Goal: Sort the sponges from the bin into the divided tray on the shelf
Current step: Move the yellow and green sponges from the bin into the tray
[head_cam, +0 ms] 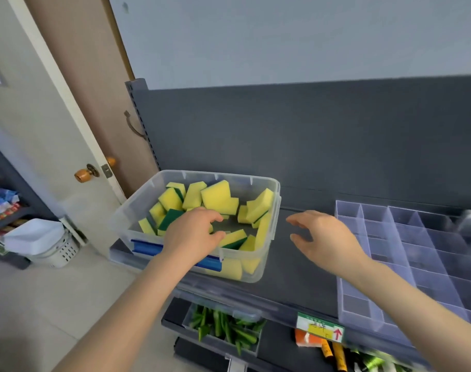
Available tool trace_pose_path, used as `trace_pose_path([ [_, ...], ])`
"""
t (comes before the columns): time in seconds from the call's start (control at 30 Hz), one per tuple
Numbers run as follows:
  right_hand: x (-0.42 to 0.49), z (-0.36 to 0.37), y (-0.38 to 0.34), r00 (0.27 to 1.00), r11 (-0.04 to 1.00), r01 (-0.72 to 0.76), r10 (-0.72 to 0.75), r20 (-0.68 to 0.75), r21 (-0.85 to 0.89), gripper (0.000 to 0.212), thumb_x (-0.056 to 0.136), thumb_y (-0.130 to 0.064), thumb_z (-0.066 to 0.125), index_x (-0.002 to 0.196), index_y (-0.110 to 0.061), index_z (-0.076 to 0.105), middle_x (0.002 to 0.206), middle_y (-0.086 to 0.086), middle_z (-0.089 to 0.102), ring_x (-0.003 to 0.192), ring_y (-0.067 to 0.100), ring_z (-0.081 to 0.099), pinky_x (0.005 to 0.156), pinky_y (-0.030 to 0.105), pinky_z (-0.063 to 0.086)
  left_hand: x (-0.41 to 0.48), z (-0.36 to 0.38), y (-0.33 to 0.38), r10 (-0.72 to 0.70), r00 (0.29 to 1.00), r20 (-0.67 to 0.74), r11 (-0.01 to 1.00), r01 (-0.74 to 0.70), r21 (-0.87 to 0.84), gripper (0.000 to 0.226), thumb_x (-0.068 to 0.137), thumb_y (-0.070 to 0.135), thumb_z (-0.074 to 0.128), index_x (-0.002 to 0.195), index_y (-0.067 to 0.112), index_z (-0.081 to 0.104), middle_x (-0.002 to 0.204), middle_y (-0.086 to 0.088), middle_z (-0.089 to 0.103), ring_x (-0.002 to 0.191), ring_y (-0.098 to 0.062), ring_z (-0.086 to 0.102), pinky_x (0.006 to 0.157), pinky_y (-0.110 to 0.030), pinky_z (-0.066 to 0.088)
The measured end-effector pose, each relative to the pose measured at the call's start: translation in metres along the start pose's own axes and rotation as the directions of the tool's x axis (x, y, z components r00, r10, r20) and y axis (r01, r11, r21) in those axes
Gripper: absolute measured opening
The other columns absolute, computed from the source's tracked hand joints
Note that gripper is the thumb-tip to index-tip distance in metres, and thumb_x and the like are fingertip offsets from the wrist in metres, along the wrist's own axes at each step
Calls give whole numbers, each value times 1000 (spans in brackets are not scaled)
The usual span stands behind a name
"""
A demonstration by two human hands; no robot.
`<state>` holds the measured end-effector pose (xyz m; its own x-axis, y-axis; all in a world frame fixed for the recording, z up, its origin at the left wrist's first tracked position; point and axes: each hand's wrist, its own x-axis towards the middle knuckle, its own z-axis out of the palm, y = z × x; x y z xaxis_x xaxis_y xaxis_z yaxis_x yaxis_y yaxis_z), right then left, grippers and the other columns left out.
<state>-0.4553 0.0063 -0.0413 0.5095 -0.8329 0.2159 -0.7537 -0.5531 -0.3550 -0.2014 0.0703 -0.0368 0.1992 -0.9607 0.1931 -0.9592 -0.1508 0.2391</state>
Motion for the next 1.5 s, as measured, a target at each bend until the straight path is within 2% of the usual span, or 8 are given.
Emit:
trace_pose_path([
  [0.5,137,40,-10,997,991,77,-75,23,-107,35,89,-30,56,124,-32,56,127,-12,57,114,13,53,84,22,43,115,25,-66,22,998,65,1000,-22,-9,35,84,41,64,118,35,60,117,13,60,99,-8,59,72,-28,52],
  [0.83,173,59,-9,911,925,177,-25,411,-337,44,84,-37,55,128,-30,50,129,-7,50,117,19,47,89,32,46,196,39,-89,36,996,83,994,-27,-109,32,94,19,50,123,28,60,121,7,61,103,-13,58,82,-34,52],
  [0.93,174,63,-12,878,882,210,20,479,-421,42,81,-22,54,123,-26,53,122,-2,52,113,23,47,92,33,44,211,48,-90,64,986,155,986,-39,-162,35,97,10,42,125,24,58,122,3,60,104,-15,57,87,-32,50],
  [1.03,176,66,-14,861,867,218,45,507,-448,45,78,-7,50,120,-23,53,117,1,51,110,24,47,91,34,44,212,63,-86,135,957,258,970,-75,-232,39,94,7,48,126,27,57,119,5,62,103,-11,58,88,-28,50],
  [1.23,176,65,-22,873,856,214,49,486,-470,46,76,-3,54,119,-20,53,117,5,46,102,26,47,79,34,43,215,83,-75,290,883,369,930,-170,-325,42,85,26,68,125,32,56,114,10,62,90,-5,59,79,-26,51],
  [1.33,177,60,-28,899,887,146,66,433,-437,42,71,-12,55,111,-23,56,113,0,45,96,23,46,69,32,43,220,86,-74,359,872,333,929,-298,-221,53,79,29,74,128,34,53,120,12,58,103,-8,56,82,-28,50],
  [1.43,177,51,-29,933,930,53,83,351,-362,44,70,-27,53,114,-30,55,111,-7,52,102,19,49,71,30,47,224,88,-74,413,818,400,910,-388,-145,67,73,36,78,133,35,47,133,11,50,120,-14,48,92,-37,48],
  [1.5,177,46,-29,960,948,-10,98,263,-317,36,74,-33,52,109,-29,54,97,-8,58,91,19,54,65,29,47,226,90,-73,428,775,465,894,-440,-90,77,71,40,79,138,34,41,139,8,46,127,-17,41,95,-41,45],
])
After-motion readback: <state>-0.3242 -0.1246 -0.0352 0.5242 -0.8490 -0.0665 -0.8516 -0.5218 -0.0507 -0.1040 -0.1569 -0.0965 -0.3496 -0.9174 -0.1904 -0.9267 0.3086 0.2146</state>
